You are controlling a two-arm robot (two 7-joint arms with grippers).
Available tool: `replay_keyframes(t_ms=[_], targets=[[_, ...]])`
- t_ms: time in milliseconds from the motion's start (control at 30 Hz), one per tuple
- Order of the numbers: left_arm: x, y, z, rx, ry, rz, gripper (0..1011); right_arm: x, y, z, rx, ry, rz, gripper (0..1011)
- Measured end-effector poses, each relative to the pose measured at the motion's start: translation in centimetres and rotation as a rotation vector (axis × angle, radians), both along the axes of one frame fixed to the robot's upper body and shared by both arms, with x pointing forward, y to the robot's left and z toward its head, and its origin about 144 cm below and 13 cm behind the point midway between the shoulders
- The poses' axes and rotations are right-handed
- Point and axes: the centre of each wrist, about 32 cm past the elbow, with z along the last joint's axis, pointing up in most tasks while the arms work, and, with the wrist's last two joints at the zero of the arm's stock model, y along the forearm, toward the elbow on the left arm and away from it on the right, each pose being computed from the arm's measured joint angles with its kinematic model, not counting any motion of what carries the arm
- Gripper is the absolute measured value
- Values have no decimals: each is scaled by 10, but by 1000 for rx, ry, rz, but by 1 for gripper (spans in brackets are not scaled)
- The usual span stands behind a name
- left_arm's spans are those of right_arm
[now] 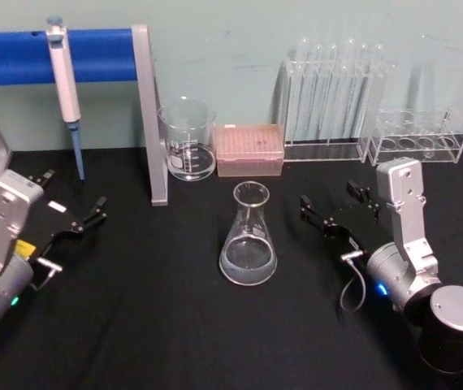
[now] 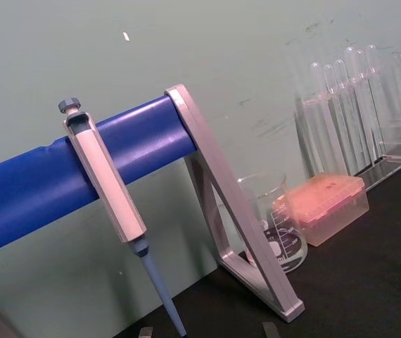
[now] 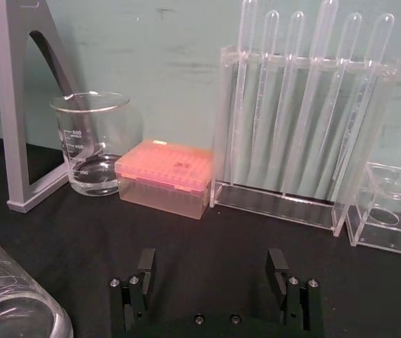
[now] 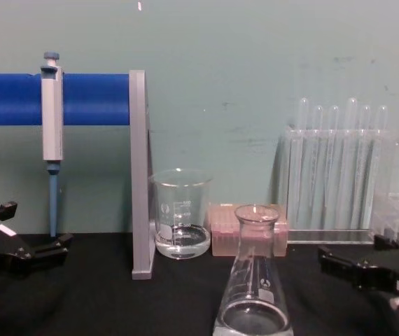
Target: Grasp the erlenmeyer flask with one hand, shake it three times, then place it back.
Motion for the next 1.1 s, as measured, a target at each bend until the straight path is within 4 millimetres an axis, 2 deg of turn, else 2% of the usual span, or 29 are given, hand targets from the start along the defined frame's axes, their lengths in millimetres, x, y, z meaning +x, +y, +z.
replay_keyframes(t_ms=[1100], targets=[[0, 0, 0, 0, 0, 0, 1001, 0, 0, 0, 2, 0, 2, 1000]])
